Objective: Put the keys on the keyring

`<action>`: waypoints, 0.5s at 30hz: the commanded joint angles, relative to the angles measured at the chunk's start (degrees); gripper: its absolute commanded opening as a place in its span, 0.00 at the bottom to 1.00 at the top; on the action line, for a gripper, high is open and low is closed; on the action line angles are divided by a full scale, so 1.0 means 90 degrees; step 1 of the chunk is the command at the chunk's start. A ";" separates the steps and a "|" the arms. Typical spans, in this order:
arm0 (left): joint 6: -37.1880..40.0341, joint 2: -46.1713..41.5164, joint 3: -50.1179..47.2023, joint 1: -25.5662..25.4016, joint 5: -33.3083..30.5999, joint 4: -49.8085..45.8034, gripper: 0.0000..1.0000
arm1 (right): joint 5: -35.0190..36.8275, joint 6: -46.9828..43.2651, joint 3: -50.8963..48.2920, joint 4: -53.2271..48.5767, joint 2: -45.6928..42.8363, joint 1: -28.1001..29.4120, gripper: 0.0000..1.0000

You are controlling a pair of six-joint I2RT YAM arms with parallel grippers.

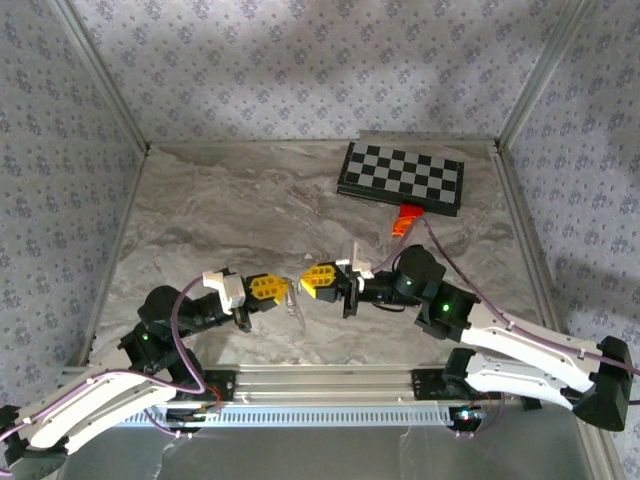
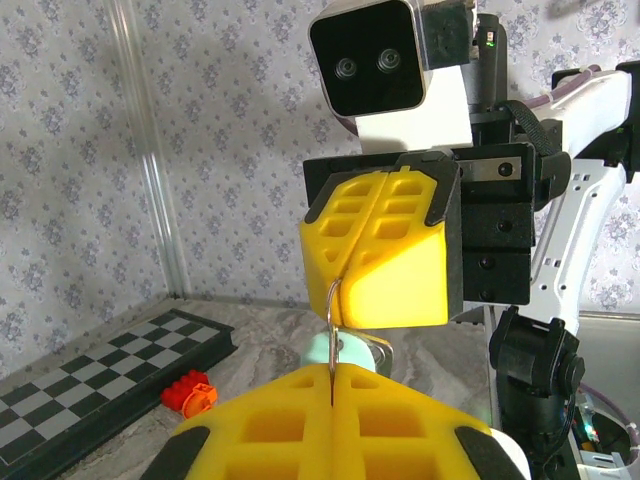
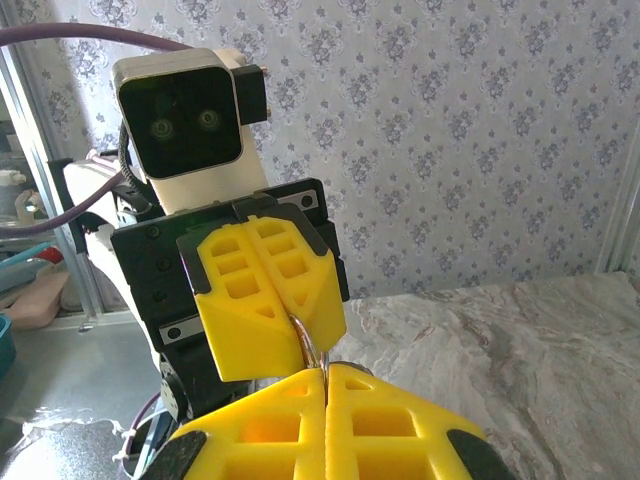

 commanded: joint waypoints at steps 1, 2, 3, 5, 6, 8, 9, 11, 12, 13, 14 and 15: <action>-0.0047 -0.0030 0.0175 -0.0027 0.0130 0.0245 0.00 | -0.0059 -0.0095 0.0043 0.0159 0.0002 0.0041 0.00; -0.0045 -0.0031 0.0175 -0.0027 0.0131 0.0247 0.00 | -0.0058 -0.0100 0.0047 0.0159 0.0002 0.0043 0.00; -0.0047 -0.0028 0.0175 -0.0028 0.0139 0.0259 0.00 | -0.0059 -0.0100 0.0043 0.0164 0.0003 0.0042 0.00; -0.0042 -0.0009 0.0180 -0.0028 0.0142 0.0265 0.00 | -0.0073 -0.0100 0.0057 0.0159 0.0023 0.0046 0.00; -0.0040 -0.0006 0.0185 -0.0028 0.0139 0.0268 0.00 | -0.0087 -0.0100 0.0056 0.0173 0.0025 0.0045 0.00; -0.0053 0.0005 0.0175 -0.0028 0.0139 0.0285 0.00 | -0.0087 -0.0100 0.0052 0.0169 0.0030 0.0046 0.00; -0.0057 0.0011 0.0173 -0.0026 0.0139 0.0282 0.00 | -0.0097 -0.0104 0.0050 0.0169 0.0022 0.0046 0.00; -0.0052 0.0011 0.0174 -0.0028 0.0131 0.0300 0.00 | -0.0132 -0.0097 0.0049 0.0178 0.0037 0.0054 0.00; -0.0056 0.0016 0.0190 -0.0028 0.0138 0.0298 0.00 | -0.0142 -0.0100 0.0057 0.0164 0.0032 0.0049 0.00; -0.0056 0.0020 0.0180 -0.0030 0.0139 0.0292 0.00 | -0.0137 -0.0100 0.0074 0.0164 0.0030 0.0056 0.00; -0.0057 0.0020 0.0185 -0.0034 0.0149 0.0294 0.00 | -0.0137 -0.0110 0.0086 0.0150 0.0041 0.0067 0.00; -0.0056 0.0020 0.0196 -0.0028 0.0150 0.0293 0.00 | -0.0142 -0.0120 0.0077 0.0149 0.0039 0.0069 0.00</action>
